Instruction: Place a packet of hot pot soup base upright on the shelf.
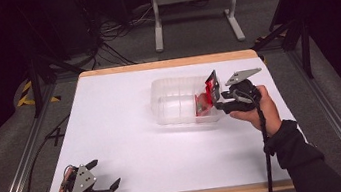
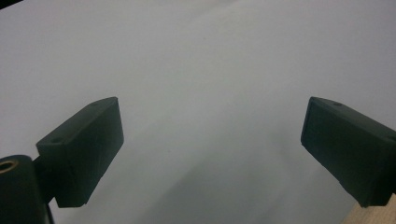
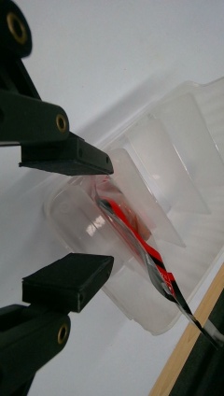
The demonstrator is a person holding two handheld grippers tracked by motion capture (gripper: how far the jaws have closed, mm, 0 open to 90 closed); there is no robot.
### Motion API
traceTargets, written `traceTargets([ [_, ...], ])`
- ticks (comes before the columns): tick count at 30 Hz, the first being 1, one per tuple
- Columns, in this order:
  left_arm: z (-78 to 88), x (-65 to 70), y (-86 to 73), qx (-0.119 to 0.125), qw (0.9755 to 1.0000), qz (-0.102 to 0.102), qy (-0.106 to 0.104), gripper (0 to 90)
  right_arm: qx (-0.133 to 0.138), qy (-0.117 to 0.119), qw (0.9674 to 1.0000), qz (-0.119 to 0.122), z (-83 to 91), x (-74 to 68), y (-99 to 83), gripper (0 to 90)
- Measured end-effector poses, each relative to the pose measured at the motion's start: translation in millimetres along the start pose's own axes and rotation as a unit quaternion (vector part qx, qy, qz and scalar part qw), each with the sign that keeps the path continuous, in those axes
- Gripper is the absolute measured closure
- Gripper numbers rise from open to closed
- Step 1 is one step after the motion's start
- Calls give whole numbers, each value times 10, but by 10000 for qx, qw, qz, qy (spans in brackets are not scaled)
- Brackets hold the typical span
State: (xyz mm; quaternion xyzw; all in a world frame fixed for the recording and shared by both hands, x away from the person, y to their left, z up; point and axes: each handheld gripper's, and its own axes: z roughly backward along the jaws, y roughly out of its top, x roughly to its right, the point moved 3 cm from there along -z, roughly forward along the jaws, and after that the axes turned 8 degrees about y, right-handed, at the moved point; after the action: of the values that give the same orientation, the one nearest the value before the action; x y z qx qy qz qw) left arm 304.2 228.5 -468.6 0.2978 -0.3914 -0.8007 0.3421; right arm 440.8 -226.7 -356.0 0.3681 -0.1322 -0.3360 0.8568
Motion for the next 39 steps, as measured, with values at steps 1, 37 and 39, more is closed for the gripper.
traceTargets([
  [1,0,0,0,0,10000,0,0,63,-21,-20,10000,24,10,-4,-4,494],
  [37,0,10,0,-26,10000,-58,4,64,-342,-158,9954,878,297,-77,-384,405],
  [39,0,10,-2,-38,10000,-51,6,64,-393,-136,9950,909,291,-78,-431,390],
])
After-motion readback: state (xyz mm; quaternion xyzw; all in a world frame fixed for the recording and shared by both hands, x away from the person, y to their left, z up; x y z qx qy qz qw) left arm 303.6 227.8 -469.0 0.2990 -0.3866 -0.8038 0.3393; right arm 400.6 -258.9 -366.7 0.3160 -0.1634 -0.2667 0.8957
